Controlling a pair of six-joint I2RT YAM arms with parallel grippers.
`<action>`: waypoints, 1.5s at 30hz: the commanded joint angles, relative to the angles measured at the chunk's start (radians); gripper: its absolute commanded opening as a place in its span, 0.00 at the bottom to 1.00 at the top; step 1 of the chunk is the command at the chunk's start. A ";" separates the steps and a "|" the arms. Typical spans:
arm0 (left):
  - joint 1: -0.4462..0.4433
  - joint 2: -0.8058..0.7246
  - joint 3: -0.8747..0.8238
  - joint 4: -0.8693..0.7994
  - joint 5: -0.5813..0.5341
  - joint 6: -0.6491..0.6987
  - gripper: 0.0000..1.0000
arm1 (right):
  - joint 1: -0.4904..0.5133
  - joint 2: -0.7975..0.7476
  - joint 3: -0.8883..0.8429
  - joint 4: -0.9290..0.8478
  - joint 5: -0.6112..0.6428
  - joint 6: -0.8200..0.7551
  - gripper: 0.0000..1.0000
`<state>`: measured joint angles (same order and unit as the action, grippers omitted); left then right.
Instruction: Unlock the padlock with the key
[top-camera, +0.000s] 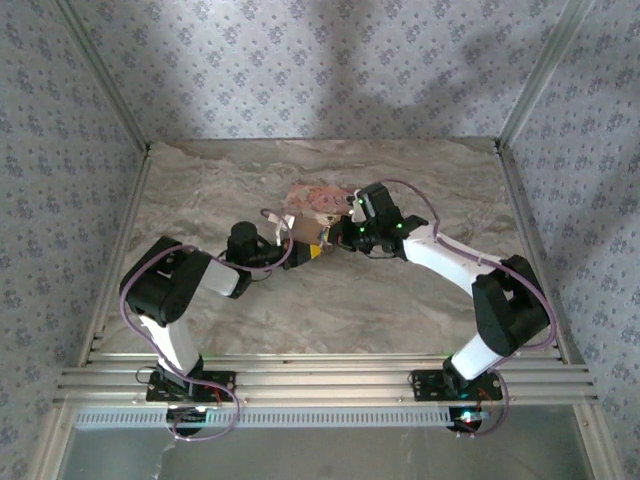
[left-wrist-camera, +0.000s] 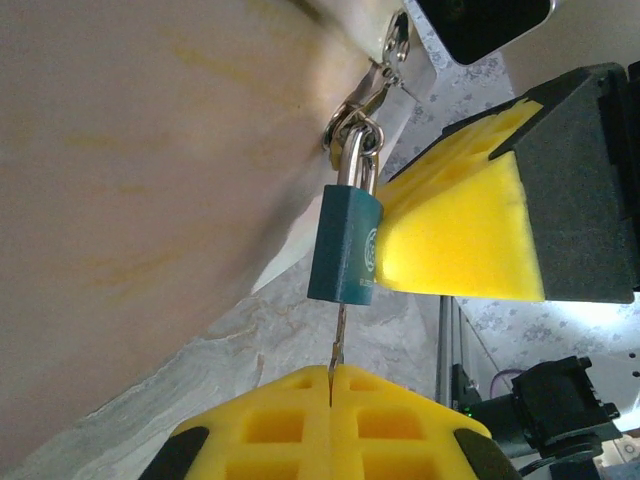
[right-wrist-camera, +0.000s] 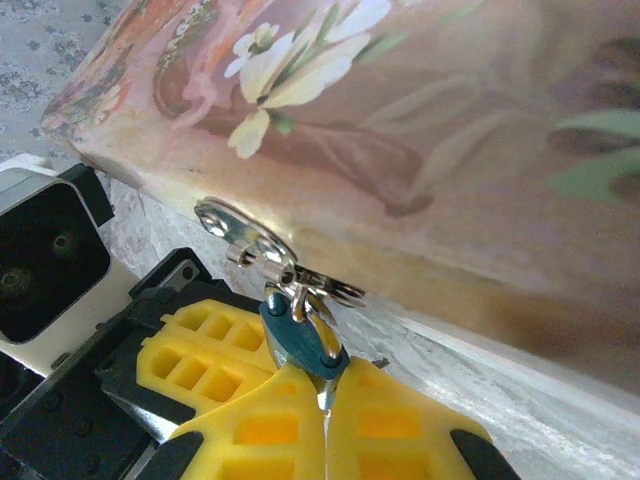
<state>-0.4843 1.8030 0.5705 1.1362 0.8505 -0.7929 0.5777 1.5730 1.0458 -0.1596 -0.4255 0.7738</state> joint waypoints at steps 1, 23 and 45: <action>0.006 0.010 0.074 0.149 -0.008 -0.010 0.00 | 0.037 -0.020 -0.031 -0.032 -0.080 -0.036 0.00; 0.042 0.028 0.098 0.051 0.166 0.056 0.00 | 0.059 -0.017 -0.138 -0.035 -0.017 -0.138 0.00; -0.049 0.072 0.049 -0.055 -0.047 0.202 0.00 | 0.053 -0.191 -0.253 0.025 0.210 0.008 0.00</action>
<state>-0.5106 1.8946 0.6296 1.0916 0.8394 -0.6872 0.6418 1.4429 0.8108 -0.1242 -0.3138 0.7177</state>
